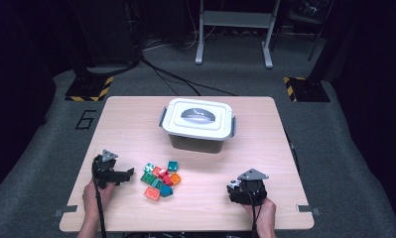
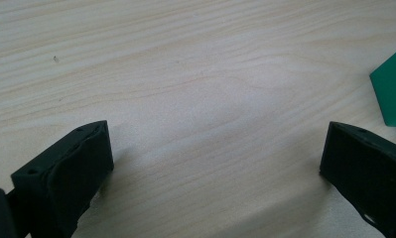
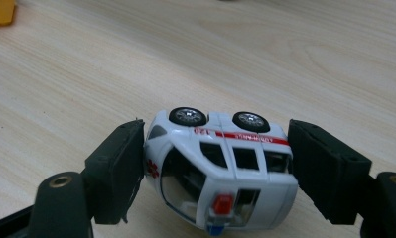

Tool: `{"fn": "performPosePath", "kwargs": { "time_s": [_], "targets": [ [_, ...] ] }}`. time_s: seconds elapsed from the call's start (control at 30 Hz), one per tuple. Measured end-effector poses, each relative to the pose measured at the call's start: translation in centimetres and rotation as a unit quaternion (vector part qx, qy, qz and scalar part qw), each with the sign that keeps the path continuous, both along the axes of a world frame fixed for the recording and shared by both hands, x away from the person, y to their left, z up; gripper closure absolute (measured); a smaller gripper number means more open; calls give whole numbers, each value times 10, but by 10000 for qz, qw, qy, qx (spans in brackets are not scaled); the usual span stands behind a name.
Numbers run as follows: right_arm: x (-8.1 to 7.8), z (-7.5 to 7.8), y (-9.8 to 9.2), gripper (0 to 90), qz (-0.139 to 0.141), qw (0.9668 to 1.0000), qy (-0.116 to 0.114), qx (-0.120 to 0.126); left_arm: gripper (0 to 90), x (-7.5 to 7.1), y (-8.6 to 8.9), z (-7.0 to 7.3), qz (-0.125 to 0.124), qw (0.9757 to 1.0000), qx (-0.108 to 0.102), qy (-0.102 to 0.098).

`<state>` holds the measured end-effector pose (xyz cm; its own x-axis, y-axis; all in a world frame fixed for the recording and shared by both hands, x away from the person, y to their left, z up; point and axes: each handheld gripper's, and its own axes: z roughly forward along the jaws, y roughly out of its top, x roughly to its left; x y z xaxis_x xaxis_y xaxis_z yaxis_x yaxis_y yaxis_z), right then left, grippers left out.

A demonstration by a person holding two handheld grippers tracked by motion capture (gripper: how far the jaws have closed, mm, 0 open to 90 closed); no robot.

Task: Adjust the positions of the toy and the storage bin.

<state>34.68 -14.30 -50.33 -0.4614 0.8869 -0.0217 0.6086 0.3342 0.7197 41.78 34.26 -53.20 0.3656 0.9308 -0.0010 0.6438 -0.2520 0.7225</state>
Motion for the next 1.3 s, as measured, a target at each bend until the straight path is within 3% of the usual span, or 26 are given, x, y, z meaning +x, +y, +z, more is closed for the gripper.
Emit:
{"fn": "performPosePath", "kwargs": {
  "time_s": [0.4, 0.57, 0.83, 1.07, 1.3],
  "targets": [
    [3, 15, -10, 246, -132, 9996, -223, 57, 0, 0, 0, 0, -3, 10000, -5, 2],
    [10, 26, -23, 246, -298, 9989, -360, 42, 0, 0, 0, 0, 7, 10000, -9, -4],
    [28, 39, -49, 246, -645, 9971, -393, -8, 0, 0, 0, 0, 4, 10000, -17, -2],
    [46, 38, -74, 246, -1016, 9940, -332, -214, 0, 0, 0, 0, -5, 10000, -1, 4],
    [60, 32, -90, 246, -1275, 9914, -214, -193, 0, 0, 0, 0, 4, 10000, -17, -2]
  ]
}}
